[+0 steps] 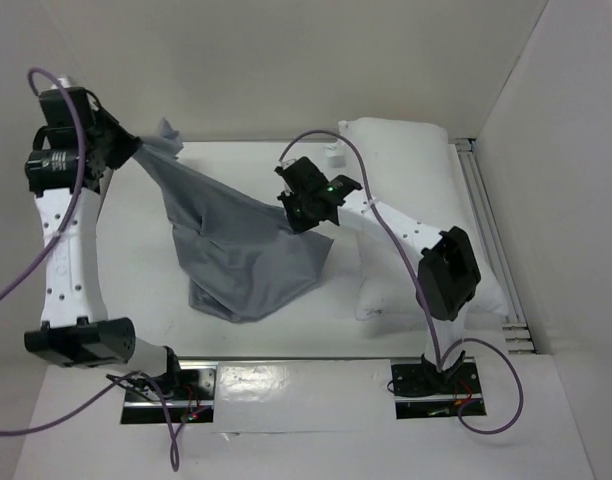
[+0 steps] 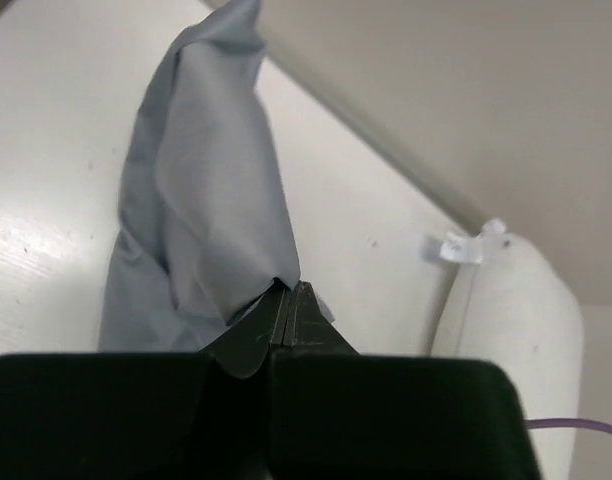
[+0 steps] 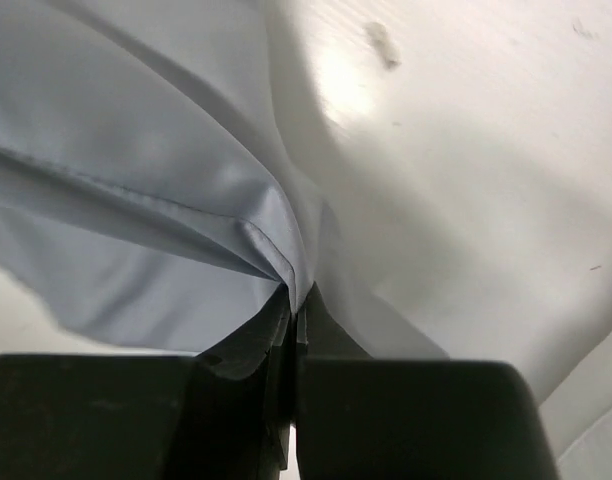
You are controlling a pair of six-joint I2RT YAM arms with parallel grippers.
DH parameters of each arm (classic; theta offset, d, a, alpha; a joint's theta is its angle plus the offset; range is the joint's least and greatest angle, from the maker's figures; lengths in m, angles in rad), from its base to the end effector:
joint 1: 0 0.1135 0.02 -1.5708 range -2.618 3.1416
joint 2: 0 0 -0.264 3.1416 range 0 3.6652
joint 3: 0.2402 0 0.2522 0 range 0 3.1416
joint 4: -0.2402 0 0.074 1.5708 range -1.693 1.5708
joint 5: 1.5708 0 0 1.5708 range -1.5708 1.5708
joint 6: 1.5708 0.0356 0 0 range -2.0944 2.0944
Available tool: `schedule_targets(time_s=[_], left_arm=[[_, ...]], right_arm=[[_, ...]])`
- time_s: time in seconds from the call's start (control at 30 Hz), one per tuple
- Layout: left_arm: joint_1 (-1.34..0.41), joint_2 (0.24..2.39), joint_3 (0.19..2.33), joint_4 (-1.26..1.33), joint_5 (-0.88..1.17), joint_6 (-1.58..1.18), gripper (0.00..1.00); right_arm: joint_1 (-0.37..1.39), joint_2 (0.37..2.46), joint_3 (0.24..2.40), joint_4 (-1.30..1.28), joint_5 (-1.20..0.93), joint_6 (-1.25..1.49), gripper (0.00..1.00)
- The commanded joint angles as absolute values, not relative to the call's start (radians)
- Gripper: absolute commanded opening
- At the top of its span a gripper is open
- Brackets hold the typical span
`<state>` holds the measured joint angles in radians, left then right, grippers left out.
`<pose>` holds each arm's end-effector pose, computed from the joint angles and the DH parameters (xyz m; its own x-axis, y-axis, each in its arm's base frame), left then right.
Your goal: Put the pillow into the pillowcase
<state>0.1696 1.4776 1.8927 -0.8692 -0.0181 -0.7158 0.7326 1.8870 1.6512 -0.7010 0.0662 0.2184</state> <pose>0.2896 0.0502 0.4820 -0.2050 -0.7008 -0.6833 -0.4232 0.6930 -0.5837 0.3132 0.2786 0.2773 -0.7230 -0.3596 -0.5898 -0.4933 0.8665 0.0763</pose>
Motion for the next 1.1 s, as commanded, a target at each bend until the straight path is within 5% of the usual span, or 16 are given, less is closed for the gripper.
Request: schedule_targets(time_s=[0.0, 0.4, 0.43, 0.47, 0.5, 0.6, 0.63, 0.83, 0.97, 1.07], left_arm=[[0.206, 1.459, 1.949, -0.792, -0.130, -0.739, 0.00], [0.172, 2.119, 2.440, -0.670, -0.135, -0.658, 0.00], [0.172, 2.169, 2.509, -0.670, -0.146, -0.643, 0.13], [0.172, 2.202, 2.522, -0.670, -0.146, -0.631, 0.40], [0.172, 2.223, 2.522, -0.693, -0.146, -0.621, 0.78], [0.150, 2.111, 2.343, -0.672, -0.118, -0.579, 0.91], [0.141, 2.074, 2.292, -0.654, -0.118, -0.563, 0.94], [-0.001, 1.832, 2.007, -0.716, -0.166, -0.449, 0.93], [-0.190, 1.637, 1.670, -0.750, -0.131, -0.430, 0.65], [-0.359, 1.563, 1.451, -0.764, -0.121, -0.474, 0.54]], right_arm=[[0.733, 1.839, 1.686, -0.837, 0.091, 0.183, 0.00], [0.571, 2.101, 1.916, -0.625, 0.025, 0.268, 0.00], [0.555, 2.129, 1.942, -0.599, 0.002, 0.268, 0.00], [0.543, 2.155, 2.003, -0.598, 0.002, 0.284, 0.09], [0.534, 2.214, 2.049, -0.615, -0.020, 0.284, 0.30], [0.564, 2.209, 2.138, -0.707, 0.000, 0.253, 0.83], [0.578, 2.180, 2.114, -0.698, 0.033, 0.253, 0.88], [0.626, 1.926, 1.861, -0.640, 0.095, 0.273, 0.93], [0.638, 1.754, 1.671, -0.652, 0.164, 0.322, 0.89], [0.627, 1.652, 1.608, -0.727, 0.218, 0.360, 0.92]])
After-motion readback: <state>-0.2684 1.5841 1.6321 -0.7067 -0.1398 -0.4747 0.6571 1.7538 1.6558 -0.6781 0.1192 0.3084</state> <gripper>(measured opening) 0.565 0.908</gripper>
